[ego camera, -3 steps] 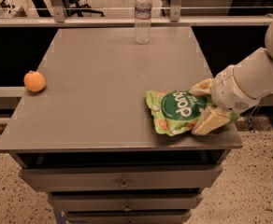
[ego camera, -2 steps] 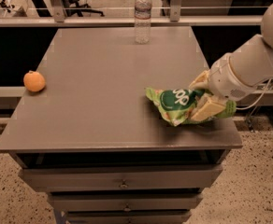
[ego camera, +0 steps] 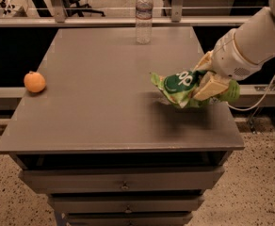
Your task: Move green rice chip bag near orange
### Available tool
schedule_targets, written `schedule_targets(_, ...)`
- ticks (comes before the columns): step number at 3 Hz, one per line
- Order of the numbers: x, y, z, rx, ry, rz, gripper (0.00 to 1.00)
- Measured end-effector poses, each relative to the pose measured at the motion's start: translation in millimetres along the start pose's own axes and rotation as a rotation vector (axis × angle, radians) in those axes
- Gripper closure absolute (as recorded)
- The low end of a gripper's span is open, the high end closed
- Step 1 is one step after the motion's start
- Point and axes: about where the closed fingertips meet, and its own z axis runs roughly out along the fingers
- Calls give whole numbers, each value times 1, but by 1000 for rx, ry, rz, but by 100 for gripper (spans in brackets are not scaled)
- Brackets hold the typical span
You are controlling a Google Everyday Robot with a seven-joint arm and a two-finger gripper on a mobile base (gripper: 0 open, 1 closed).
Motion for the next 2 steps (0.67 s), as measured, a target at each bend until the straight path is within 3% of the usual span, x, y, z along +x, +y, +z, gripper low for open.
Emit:
schedule_targets(1,0,0,0,-1,0,0,100)
schedule_targets(2,-27,-7,8,34,-45,-42,100)
